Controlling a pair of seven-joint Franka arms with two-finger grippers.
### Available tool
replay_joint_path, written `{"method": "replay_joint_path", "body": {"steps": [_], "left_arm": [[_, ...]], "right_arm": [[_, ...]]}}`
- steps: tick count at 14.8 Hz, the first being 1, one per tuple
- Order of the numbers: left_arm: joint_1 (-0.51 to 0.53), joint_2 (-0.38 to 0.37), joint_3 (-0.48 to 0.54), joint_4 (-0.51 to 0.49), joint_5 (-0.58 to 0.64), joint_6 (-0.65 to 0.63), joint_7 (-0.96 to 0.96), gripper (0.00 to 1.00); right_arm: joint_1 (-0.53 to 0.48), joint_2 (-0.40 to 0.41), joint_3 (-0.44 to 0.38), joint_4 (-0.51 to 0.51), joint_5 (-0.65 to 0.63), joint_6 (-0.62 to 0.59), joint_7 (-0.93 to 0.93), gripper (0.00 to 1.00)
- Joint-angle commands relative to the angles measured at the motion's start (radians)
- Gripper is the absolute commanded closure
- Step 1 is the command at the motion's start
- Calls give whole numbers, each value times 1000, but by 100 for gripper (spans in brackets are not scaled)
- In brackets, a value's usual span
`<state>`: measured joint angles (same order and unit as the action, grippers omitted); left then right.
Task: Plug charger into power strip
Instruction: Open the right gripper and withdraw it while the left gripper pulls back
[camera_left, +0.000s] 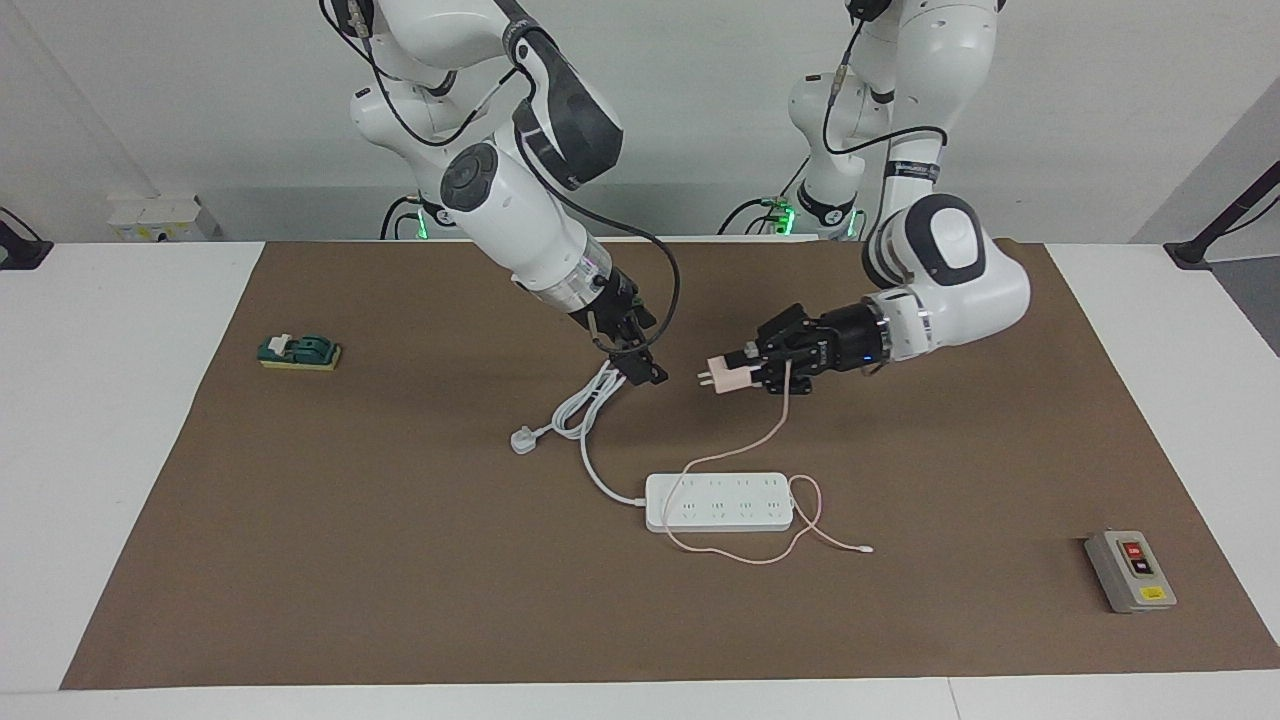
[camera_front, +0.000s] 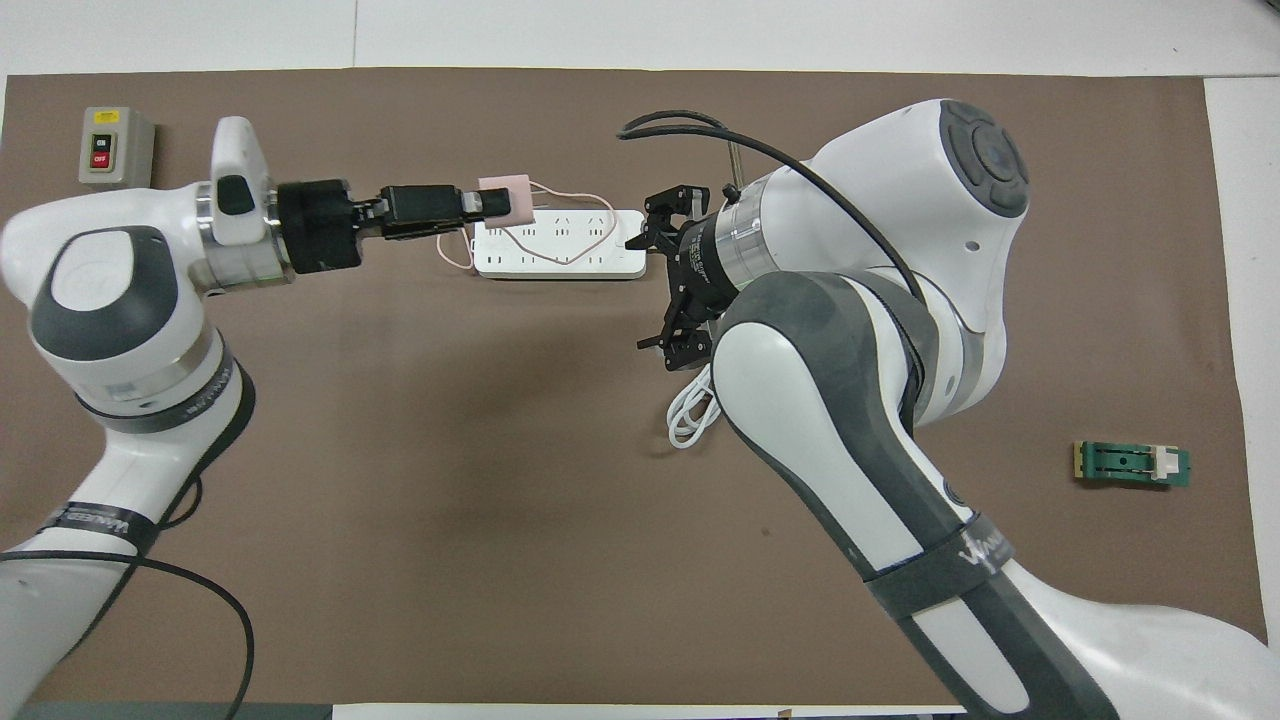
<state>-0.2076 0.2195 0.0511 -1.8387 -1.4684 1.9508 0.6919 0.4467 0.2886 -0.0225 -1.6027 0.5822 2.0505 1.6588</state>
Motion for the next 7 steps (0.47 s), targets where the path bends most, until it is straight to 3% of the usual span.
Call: {"method": "replay_joint_path", "body": {"steps": [1,7], "left_arm": [[26,38,-2,80,190,48,-15,99],[54,158,-2,312,814,92,20,96]], "right_arm": [[-43,-26,4,3,-65,-21,19,0],[-206,-28,4,82,-97,-197,-192,0]]}}
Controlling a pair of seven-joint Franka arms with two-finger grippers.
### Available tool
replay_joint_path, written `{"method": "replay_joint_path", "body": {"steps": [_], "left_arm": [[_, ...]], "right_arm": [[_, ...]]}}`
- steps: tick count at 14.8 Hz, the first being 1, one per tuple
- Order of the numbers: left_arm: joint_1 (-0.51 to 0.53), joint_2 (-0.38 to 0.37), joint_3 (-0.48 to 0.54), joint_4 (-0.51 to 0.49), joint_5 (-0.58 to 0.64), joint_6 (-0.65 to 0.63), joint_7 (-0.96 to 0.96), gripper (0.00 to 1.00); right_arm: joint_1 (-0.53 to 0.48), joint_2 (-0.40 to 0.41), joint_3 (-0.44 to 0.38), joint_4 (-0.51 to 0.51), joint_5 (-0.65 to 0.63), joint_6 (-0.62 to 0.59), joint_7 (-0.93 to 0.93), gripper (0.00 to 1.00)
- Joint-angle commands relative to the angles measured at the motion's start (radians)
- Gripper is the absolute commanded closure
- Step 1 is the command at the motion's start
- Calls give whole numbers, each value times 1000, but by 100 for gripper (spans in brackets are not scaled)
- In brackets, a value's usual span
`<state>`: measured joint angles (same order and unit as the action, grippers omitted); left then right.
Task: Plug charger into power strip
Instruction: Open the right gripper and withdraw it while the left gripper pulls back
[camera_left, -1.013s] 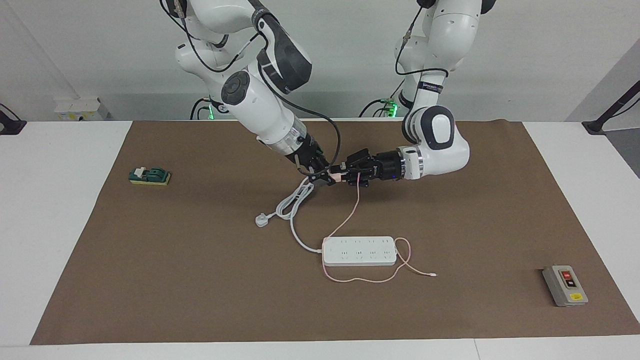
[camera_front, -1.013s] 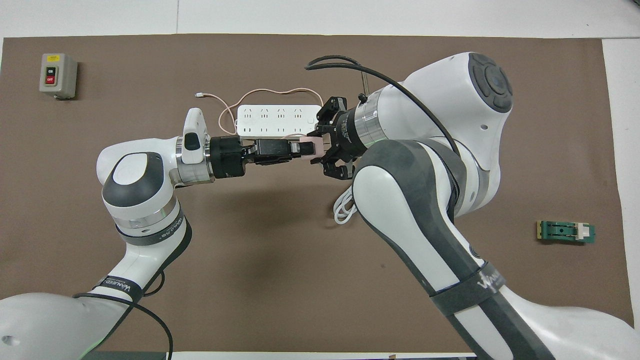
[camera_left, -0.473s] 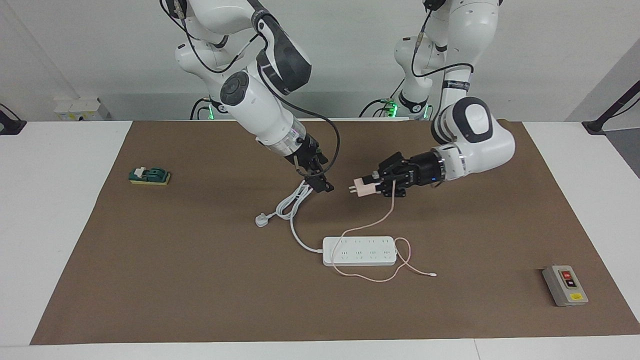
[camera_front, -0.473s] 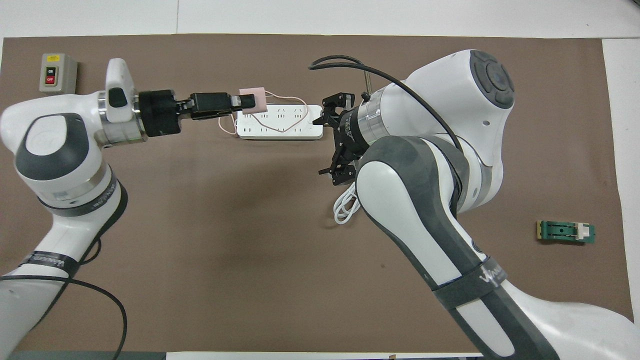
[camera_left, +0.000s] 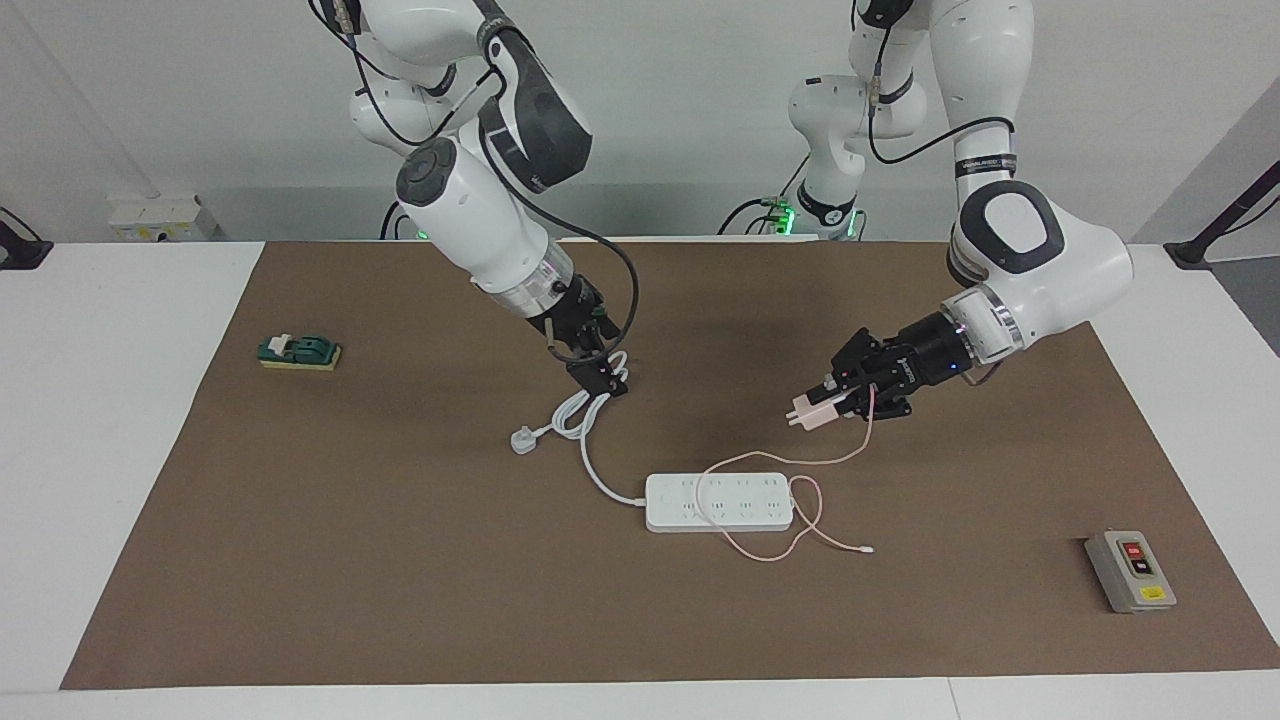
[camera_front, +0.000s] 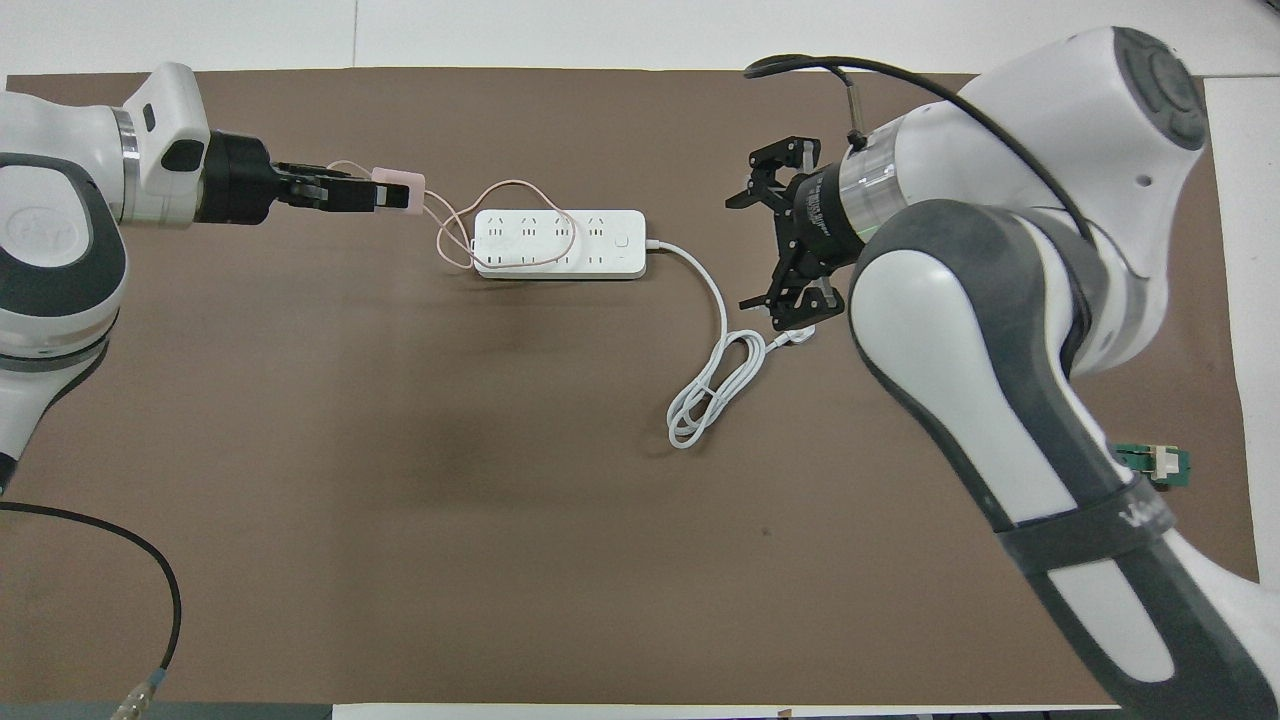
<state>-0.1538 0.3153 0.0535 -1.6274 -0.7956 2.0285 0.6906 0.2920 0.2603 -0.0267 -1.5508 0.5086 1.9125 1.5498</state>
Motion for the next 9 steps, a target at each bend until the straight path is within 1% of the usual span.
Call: {"method": "replay_joint_path", "body": {"steps": [1,3,4,5,6,7,8,9], "left_arm": [[0,79,-4,135,245,36,80,96],[3,116,-3,191,503,103,231,96],[26,131,-3,220,569,110,304,96],[60,152,-4,278,594,93,372,96],[72,169,-3,311,598,66,406,96],[79,174,9,319,631,61,446,96],[80,177,12,320,683,88,527,96],[83,185,14,331,743,148,678,96]], "right_arm": [[-80,0,8,49,-48,-99,-146,0],[-120,-3,8,80,-93,-168,-255,0],[-138,-9,8,81,-102,-193,-296,0],[-152,-15,8,81,-122,-211,-345,0],[-160,-23,8,81,-152,-226,-394,0],[-165,-32,8,81,-177,-234,-454,0],[-172,-36,5,81,-202,-249,-505,0],[-181,-39,4,81,-237,-259,-563,0]]}}
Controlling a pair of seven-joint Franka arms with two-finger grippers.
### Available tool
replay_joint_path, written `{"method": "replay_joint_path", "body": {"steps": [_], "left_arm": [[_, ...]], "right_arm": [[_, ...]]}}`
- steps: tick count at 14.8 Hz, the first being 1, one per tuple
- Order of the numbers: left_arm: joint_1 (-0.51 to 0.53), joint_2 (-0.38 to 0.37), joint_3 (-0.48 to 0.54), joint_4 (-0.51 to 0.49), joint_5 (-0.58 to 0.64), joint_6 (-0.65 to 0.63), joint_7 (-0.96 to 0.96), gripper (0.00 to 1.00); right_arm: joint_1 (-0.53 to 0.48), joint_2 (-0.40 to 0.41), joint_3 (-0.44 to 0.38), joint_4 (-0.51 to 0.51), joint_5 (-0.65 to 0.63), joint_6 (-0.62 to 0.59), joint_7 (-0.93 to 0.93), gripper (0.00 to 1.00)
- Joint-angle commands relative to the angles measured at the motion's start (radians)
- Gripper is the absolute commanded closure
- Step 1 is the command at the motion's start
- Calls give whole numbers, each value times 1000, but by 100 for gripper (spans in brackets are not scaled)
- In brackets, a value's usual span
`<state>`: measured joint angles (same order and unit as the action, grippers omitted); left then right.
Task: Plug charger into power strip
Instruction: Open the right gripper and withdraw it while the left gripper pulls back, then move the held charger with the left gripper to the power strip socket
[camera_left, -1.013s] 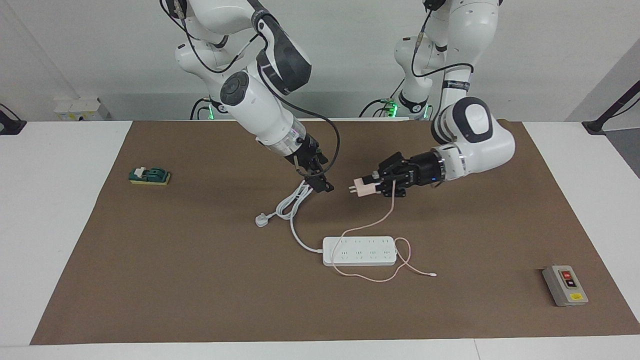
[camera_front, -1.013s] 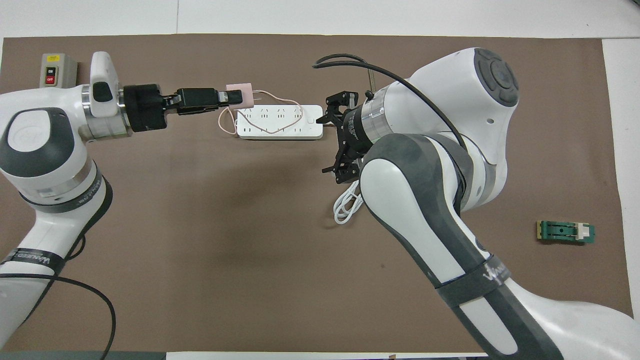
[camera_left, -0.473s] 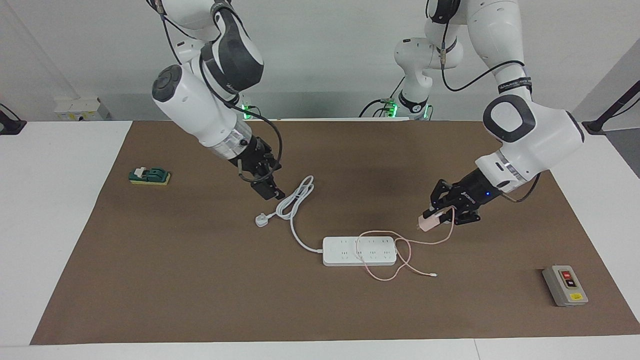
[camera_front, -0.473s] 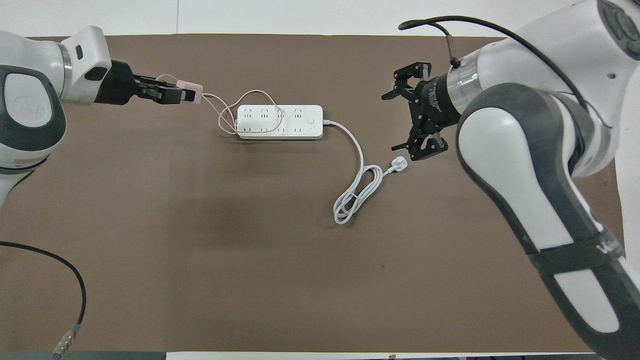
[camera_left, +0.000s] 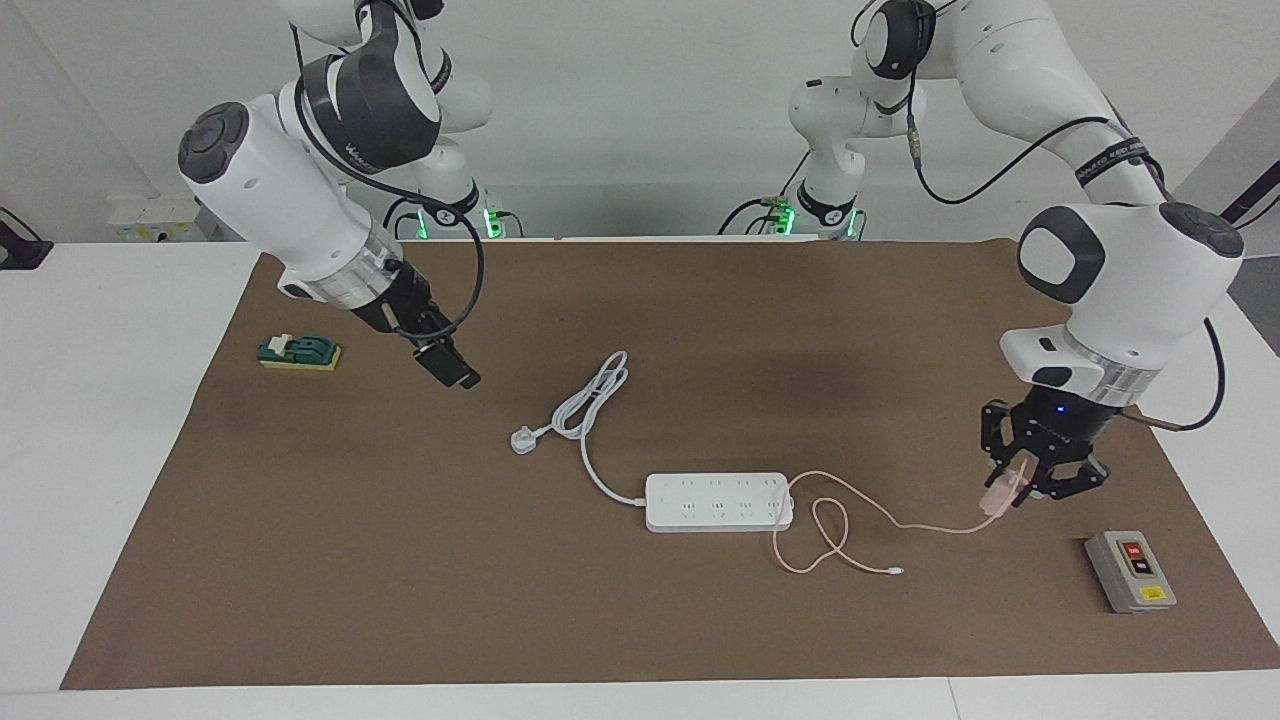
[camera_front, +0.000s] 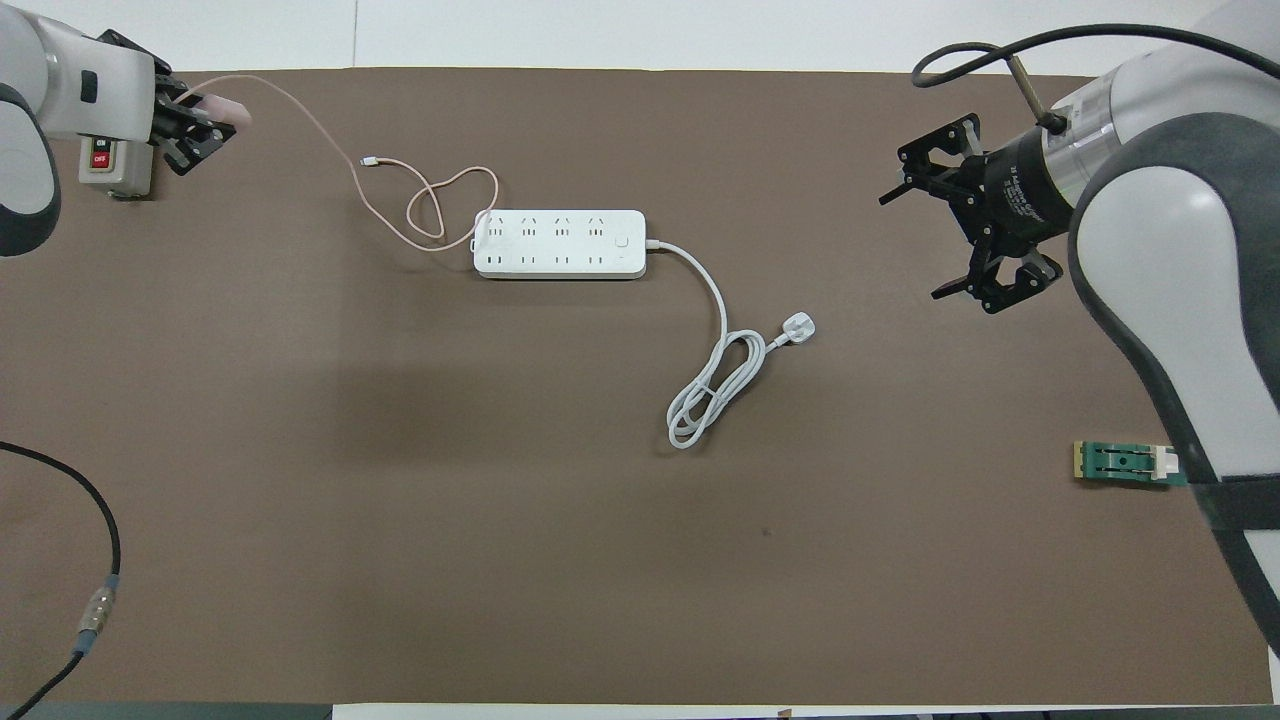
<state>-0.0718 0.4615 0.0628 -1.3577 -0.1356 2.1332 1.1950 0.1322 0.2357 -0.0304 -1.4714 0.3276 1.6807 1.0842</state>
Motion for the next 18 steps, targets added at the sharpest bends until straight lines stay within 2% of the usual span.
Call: {"method": "replay_joint_path", "body": {"steps": [1,2,5,7,10,12,16,18], "left_arm": [[12,64,12,93,114,94,343,98],[23,69,11,101,113,106,427,99],[3,65,3,91,105,105,350,98],[-66,45,3,43,103,102,324,96],[-137,-24,-3,-88,102,42,151,97],[-178,-44,-3,-122,97,4,27,97],[-258,-73,-3,-221,97,28,-196,98],[-296,-58,-3,-230,96,65,-221,98]], "right_arm": [[-31,-24,7,2,-83,-36,-163,0],[-37,-27,7,2,-103,-42,-222,0],[-42,-45,7,2,-208,-44,-459,0],[-42,-59,7,2,-254,-42,-602,0],[-52,-76,7,2,-326,-44,-836,0],[-55,-90,7,2,-360,-42,-1010,0],[-115,-134,13,-15,-364,-74,-1148,0],[-126,-171,14,-38,-363,-105,-1178,0]]}}
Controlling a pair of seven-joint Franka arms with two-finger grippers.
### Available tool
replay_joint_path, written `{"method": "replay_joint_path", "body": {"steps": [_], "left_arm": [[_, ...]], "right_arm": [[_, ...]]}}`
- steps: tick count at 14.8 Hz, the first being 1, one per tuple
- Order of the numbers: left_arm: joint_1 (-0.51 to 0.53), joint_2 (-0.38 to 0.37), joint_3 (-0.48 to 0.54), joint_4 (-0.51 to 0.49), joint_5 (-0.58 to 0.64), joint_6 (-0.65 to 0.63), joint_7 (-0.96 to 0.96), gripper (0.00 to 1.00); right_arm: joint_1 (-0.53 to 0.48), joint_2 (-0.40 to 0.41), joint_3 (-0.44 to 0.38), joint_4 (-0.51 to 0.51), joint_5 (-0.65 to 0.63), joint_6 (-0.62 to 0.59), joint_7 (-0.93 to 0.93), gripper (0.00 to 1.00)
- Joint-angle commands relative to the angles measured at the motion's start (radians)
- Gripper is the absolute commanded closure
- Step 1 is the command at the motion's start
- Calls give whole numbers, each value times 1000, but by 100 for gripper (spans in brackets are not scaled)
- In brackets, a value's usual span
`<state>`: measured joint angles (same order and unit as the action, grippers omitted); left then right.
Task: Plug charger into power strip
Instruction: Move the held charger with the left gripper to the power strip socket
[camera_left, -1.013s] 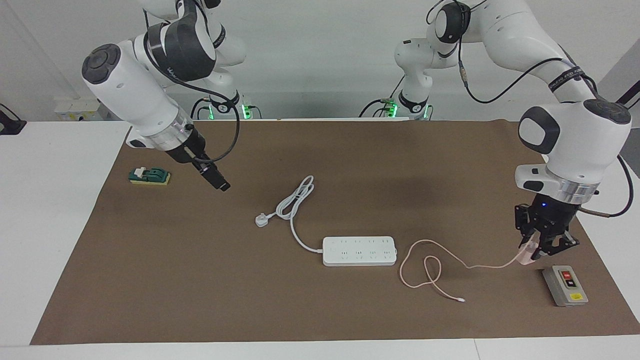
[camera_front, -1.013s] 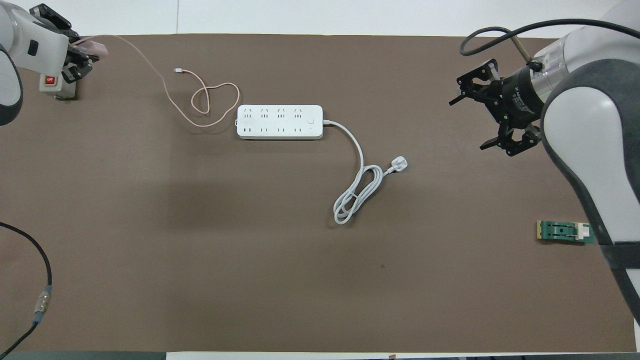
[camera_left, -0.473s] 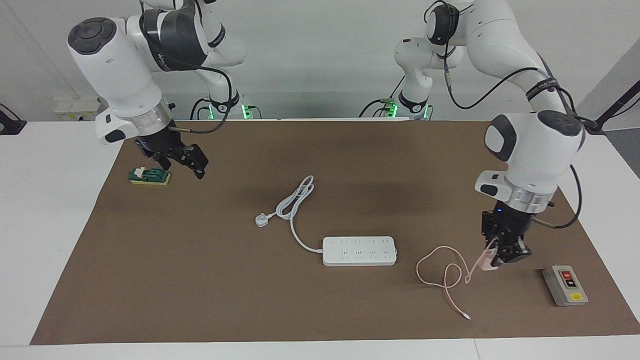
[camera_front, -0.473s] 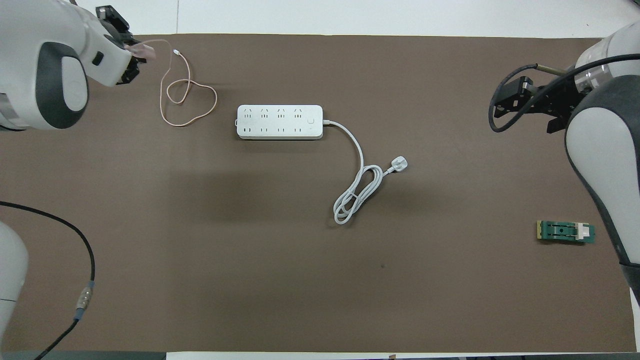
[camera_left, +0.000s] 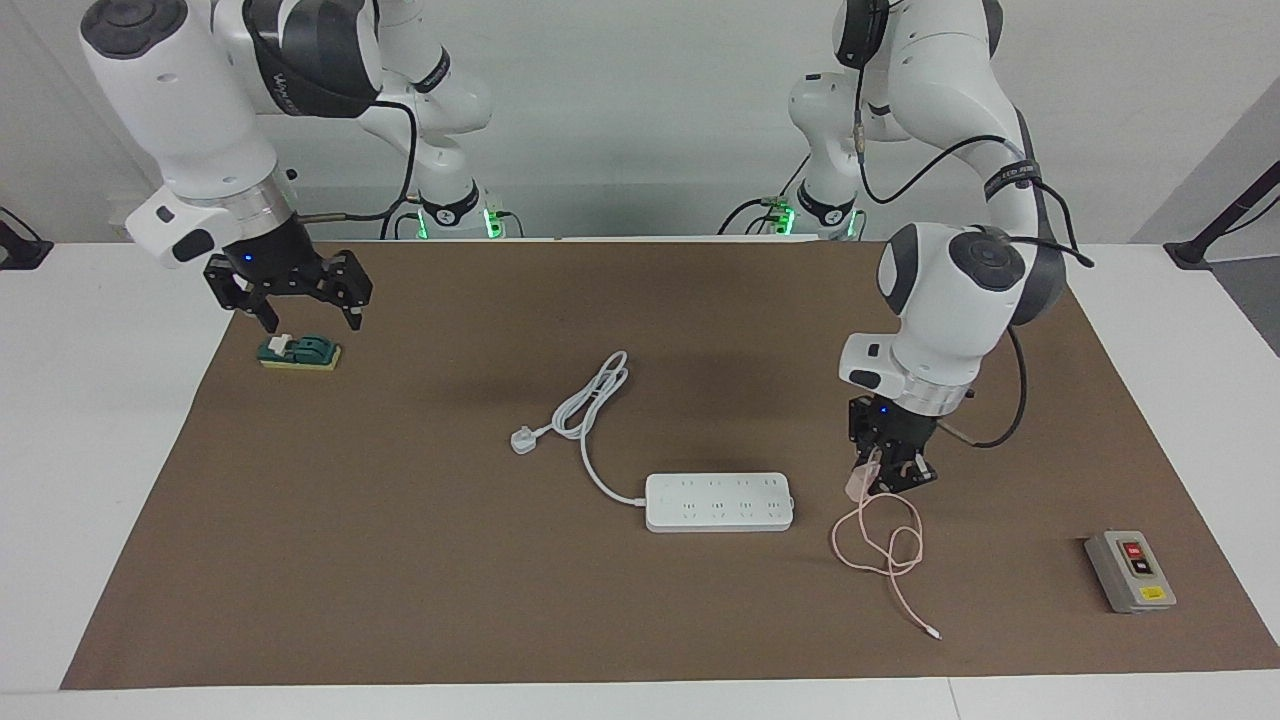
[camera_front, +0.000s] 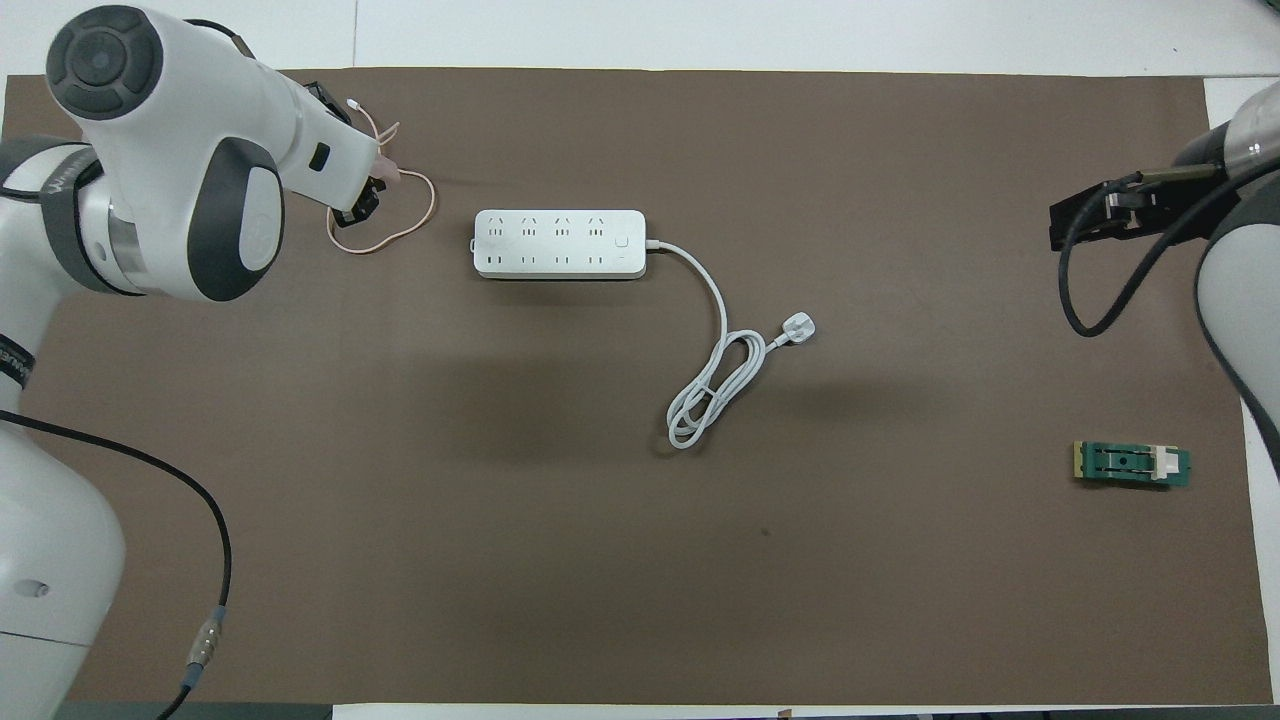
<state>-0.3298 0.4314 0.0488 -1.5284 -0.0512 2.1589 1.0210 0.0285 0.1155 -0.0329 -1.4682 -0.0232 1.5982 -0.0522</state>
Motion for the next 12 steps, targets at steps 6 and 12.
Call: {"method": "replay_joint_path", "body": {"steps": [6,12], "left_arm": [[-84,58,14,-35,-62,45,-48,98],[-107,86,14,-41,-52,73,-50,97]], "right_arm": [[-36,-166,14,-213,-12,-14,-44,0],[-41,-166,14,-213,-11,-17,-37,0]]}}
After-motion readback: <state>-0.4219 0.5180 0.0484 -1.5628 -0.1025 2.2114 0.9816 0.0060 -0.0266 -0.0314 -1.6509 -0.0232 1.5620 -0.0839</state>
